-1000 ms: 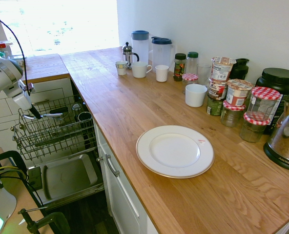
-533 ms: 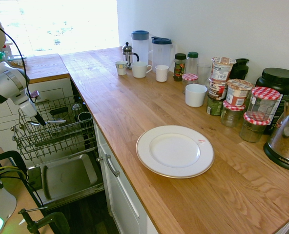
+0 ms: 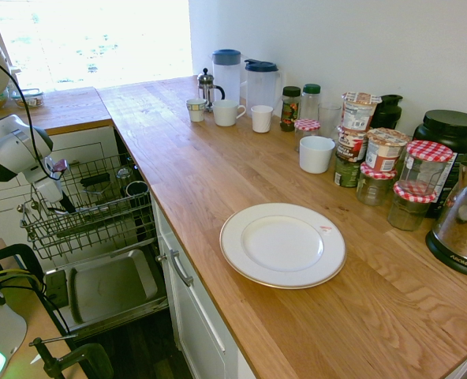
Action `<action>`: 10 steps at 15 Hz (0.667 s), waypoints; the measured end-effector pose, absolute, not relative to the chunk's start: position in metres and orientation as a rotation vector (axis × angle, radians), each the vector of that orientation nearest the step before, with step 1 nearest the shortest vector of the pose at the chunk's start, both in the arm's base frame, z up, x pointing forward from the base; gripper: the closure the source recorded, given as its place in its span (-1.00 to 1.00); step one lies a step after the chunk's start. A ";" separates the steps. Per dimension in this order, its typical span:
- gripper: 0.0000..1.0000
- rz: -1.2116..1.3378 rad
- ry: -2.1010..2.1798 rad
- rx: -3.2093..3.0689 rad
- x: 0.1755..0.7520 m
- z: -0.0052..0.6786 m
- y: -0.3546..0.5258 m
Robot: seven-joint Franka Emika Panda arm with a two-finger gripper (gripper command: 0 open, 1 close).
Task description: Put the spoon in the dishwasher
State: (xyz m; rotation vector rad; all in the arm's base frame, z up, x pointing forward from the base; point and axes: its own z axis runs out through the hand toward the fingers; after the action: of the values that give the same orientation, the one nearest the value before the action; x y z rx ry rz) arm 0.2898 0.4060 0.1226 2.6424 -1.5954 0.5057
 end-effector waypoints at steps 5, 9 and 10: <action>-1.00 0.521 -1.619 2.630 0.300 0.119 0.398; -1.00 0.537 -1.626 2.630 0.303 0.119 0.395; -1.00 0.539 -1.627 2.632 0.301 0.121 0.396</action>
State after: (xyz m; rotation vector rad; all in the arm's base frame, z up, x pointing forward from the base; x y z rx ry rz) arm 0.3010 0.3963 0.1210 2.6317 -1.6266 0.5390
